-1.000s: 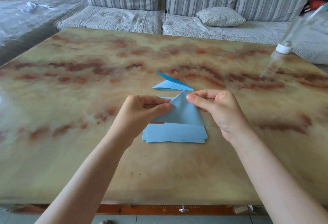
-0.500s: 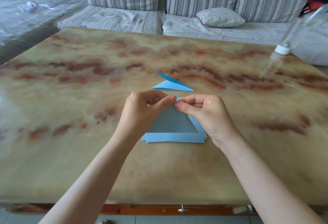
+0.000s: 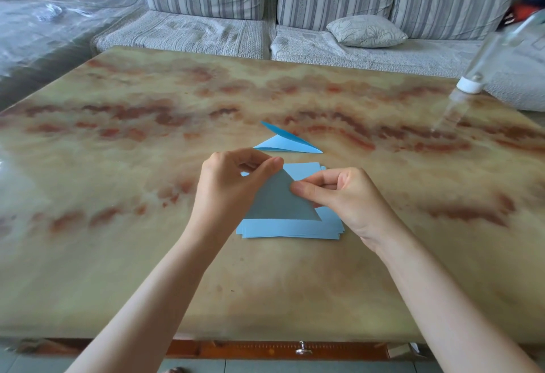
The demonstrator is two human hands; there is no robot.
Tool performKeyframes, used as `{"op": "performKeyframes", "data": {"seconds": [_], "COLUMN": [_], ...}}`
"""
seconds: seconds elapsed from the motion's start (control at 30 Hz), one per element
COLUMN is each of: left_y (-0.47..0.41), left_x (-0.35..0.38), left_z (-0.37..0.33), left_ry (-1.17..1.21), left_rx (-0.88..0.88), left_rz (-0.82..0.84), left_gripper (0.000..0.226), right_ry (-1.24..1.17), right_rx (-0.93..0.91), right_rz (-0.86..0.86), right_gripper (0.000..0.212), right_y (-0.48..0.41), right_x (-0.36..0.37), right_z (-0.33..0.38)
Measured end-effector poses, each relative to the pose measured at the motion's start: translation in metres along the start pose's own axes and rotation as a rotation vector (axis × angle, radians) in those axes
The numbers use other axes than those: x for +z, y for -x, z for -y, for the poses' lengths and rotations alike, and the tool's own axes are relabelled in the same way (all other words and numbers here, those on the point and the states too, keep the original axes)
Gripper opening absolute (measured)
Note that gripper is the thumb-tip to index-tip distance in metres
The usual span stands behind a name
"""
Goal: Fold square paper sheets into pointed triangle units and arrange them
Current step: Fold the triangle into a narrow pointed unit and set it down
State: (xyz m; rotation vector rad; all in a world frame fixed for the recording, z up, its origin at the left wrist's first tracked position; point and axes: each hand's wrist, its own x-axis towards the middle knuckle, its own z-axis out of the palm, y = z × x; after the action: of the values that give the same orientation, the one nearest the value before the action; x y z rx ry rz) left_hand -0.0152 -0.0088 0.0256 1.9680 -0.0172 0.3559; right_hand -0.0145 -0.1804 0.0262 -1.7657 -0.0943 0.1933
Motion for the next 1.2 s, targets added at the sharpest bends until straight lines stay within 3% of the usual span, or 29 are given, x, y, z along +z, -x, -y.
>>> {"op": "performKeyframes", "data": {"seconds": [0.33, 0.93, 1.1, 1.2], "left_y": [-0.002, -0.004, -0.004, -0.008], "left_x": [-0.002, -0.004, -0.005, -0.009], "left_z": [0.003, 0.003, 0.004, 0.006], "left_ry": [0.002, 0.015, 0.016, 0.023], "left_rx": [-0.042, -0.080, -0.083, -0.104], "left_rz": [-0.017, -0.009, -0.003, -0.018], "left_gripper": [0.011, 0.012, 0.013, 0.014], "right_ry": [0.164, 0.362, 0.362, 0.298], "right_rx": [-0.045, -0.100, -0.122, -0.094], "right_rz": [-0.019, -0.042, -0.025, 0.013], "right_gripper": [0.019, 0.059, 0.059, 0.043], "right_y": [0.002, 0.012, 0.010, 0.007], "right_x": [-0.004, -0.002, -0.002, -0.007], "right_z": [-0.003, 0.000, -0.004, -0.006]}}
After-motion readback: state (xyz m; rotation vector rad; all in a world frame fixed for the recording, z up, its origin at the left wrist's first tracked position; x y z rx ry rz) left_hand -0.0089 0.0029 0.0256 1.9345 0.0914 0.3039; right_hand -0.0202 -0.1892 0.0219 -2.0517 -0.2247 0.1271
